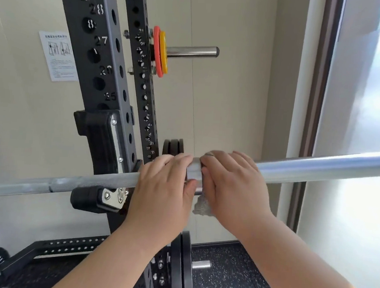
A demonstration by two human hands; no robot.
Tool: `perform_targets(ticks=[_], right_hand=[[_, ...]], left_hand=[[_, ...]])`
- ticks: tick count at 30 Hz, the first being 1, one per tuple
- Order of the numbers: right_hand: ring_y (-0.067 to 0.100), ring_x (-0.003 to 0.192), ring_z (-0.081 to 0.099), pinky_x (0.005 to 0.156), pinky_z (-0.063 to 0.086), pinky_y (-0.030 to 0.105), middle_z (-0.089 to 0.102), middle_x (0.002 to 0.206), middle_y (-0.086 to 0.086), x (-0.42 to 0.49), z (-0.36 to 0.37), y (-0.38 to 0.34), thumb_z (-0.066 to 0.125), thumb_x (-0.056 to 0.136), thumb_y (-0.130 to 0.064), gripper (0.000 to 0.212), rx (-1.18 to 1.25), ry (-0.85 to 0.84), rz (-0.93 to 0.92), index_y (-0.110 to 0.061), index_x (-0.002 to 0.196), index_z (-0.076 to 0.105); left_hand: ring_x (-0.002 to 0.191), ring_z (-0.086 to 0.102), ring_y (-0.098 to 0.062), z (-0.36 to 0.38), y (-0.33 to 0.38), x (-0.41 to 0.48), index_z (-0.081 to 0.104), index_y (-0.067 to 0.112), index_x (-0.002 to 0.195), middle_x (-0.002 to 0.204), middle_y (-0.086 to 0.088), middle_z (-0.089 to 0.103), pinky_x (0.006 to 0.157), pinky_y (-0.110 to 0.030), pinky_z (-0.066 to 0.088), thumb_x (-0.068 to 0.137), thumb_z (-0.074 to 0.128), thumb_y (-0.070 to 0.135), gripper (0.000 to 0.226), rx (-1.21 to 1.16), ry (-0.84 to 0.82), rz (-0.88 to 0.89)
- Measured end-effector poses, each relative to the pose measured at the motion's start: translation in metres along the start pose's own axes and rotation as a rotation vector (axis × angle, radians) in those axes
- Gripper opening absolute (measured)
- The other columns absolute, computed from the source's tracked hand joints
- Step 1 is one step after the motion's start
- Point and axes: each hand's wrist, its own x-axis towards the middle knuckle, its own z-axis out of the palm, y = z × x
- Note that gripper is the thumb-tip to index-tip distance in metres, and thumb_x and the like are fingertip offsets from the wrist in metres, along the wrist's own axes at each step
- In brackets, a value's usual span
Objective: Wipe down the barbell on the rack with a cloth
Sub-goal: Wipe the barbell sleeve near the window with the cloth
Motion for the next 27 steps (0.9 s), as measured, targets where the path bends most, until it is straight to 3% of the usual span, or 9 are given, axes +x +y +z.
perform_targets(ticks=[3,7,10,14,17,20,22,25,27], right_hand=[[0.026,0.074,0.064,0.083,0.053,0.043,0.071,0.089,-0.003,-0.003,-0.006,0.020,0.050,0.102,-0.023,0.023,-0.064,0.013,-0.030,-0.019,0.096,0.072],[0.031,0.048,0.041,0.058,0.032,0.033,0.054,0.058,-0.003,0.020,-0.010,0.030,0.045,0.091,-0.025,0.027,-0.250,-0.035,0.256,-0.020,0.067,0.057],[0.028,0.058,0.050,0.067,0.042,0.036,0.064,0.071,-0.003,0.016,0.002,-0.002,0.049,0.093,-0.019,0.023,-0.127,0.005,0.162,-0.020,0.076,0.065],[0.024,0.108,0.068,0.105,0.047,0.043,0.073,0.117,-0.002,-0.017,0.001,-0.008,0.054,0.105,-0.020,0.022,-0.050,0.078,0.025,-0.017,0.112,0.074],[0.025,0.083,0.070,0.102,0.047,0.043,0.074,0.089,-0.005,-0.006,-0.008,0.016,0.052,0.101,-0.022,0.023,-0.152,0.109,0.191,-0.023,0.091,0.074],[0.024,0.059,0.056,0.094,0.048,0.043,0.061,0.066,-0.008,0.021,-0.008,0.014,0.042,0.097,-0.026,0.031,-0.183,0.001,0.302,-0.026,0.076,0.064],[0.021,0.067,0.059,0.097,0.049,0.044,0.066,0.076,-0.010,0.018,-0.001,-0.005,0.045,0.098,-0.025,0.026,-0.088,-0.028,0.206,-0.025,0.086,0.068],[0.019,0.089,0.067,0.098,0.050,0.039,0.074,0.101,-0.007,-0.001,-0.005,-0.012,0.051,0.106,-0.021,0.023,0.051,0.008,0.049,-0.019,0.109,0.073],[0.021,0.083,0.067,0.090,0.050,0.038,0.072,0.093,-0.008,-0.003,-0.011,0.007,0.051,0.104,-0.023,0.022,-0.038,0.001,0.037,-0.021,0.102,0.073]], left_hand=[[0.127,0.052,-0.017,-0.011,-0.010,0.002,0.062,0.019,0.128,0.130,0.010,0.065,0.108,-0.039,0.039,0.100,0.049,0.035,0.034,-0.054,0.024,0.086],[0.130,0.050,-0.016,-0.022,-0.023,0.028,0.060,0.021,0.134,0.131,0.009,0.064,0.115,-0.041,0.036,0.105,0.039,0.044,0.042,-0.004,-0.056,0.052],[0.133,0.049,-0.019,-0.012,-0.014,0.033,0.059,0.023,0.137,0.134,0.007,0.063,0.120,-0.037,0.027,0.108,0.022,0.044,0.052,0.036,-0.159,0.020],[0.116,0.055,-0.015,-0.013,-0.005,0.021,0.061,0.019,0.123,0.112,0.006,0.066,0.125,-0.036,0.025,0.105,0.028,0.033,0.039,-0.037,-0.102,0.040],[0.112,0.056,-0.014,-0.021,-0.002,0.014,0.060,0.020,0.115,0.110,0.008,0.063,0.125,-0.041,0.027,0.104,0.043,0.026,0.021,-0.063,-0.051,0.104],[0.103,0.055,-0.014,-0.022,-0.003,0.015,0.058,0.022,0.104,0.102,0.012,0.059,0.124,-0.041,0.029,0.103,0.049,0.022,0.009,-0.148,-0.020,0.107],[0.111,0.056,-0.014,-0.021,-0.008,0.020,0.060,0.021,0.114,0.110,0.011,0.061,0.127,-0.040,0.024,0.102,0.048,0.025,0.017,-0.149,-0.017,0.066],[0.147,0.036,-0.013,-0.020,-0.013,0.025,0.042,0.022,0.152,0.152,0.008,0.048,0.131,-0.042,0.008,0.105,0.028,0.050,0.056,-0.023,-0.167,-0.013],[0.152,0.028,-0.011,-0.018,-0.013,0.022,0.037,0.025,0.157,0.157,0.011,0.045,0.131,-0.043,0.002,0.103,0.014,0.058,0.067,0.017,-0.225,0.003]])
